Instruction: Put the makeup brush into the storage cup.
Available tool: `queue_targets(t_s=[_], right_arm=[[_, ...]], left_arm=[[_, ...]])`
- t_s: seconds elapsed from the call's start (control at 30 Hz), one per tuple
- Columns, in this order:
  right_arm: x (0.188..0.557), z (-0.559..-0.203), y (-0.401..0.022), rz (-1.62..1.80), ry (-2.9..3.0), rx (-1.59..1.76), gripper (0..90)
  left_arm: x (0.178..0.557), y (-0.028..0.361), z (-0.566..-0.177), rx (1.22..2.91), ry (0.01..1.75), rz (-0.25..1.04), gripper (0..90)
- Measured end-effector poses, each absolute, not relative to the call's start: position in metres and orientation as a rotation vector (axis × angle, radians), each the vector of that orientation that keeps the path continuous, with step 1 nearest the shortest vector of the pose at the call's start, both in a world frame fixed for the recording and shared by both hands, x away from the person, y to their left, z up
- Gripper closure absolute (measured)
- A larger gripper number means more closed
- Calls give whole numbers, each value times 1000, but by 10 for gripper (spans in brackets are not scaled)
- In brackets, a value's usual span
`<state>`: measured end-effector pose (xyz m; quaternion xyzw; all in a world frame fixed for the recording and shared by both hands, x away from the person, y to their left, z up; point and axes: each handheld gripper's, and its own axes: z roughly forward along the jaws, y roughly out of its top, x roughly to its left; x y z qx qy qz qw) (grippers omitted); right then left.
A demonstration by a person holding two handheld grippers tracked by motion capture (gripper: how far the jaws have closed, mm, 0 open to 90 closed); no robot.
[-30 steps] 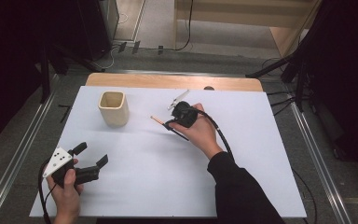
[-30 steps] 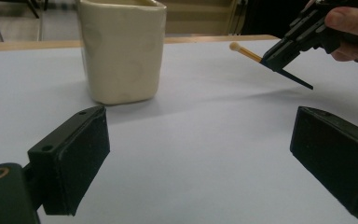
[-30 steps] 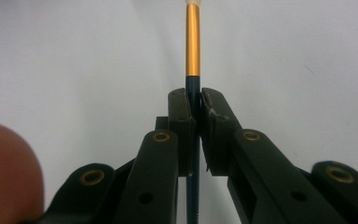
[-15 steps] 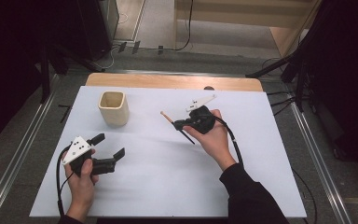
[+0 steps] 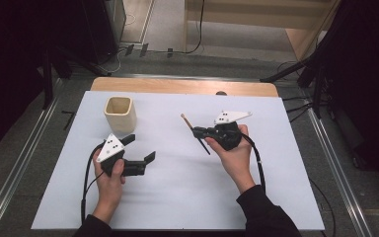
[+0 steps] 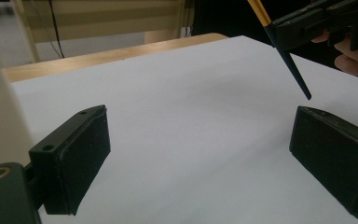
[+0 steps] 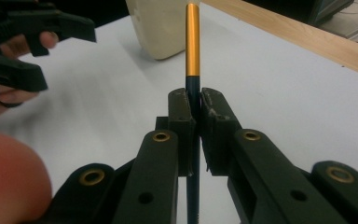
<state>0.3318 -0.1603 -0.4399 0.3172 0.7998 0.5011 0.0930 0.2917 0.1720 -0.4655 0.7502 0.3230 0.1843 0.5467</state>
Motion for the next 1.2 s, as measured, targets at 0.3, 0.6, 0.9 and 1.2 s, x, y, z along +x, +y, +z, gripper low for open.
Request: queue_targets(t_s=[0.3, 0.6, 0.9, 1.2], right_arm=[[318, -444, -162, 1576, 2300, 969, 849], [300, -451, -158, 1634, 2243, 956, 849], [290, -455, -157, 1679, 2149, 1011, 849], [284, -454, -156, 1711, 2119, 1013, 848]], left_arm=[[309, 148, -467, 1788, 725, 396, 61], [307, 130, -471, 1814, 665, 325, 61], [299, 121, -471, 1821, 622, 274, 61], [291, 111, -471, 1832, 579, 235, 61]])
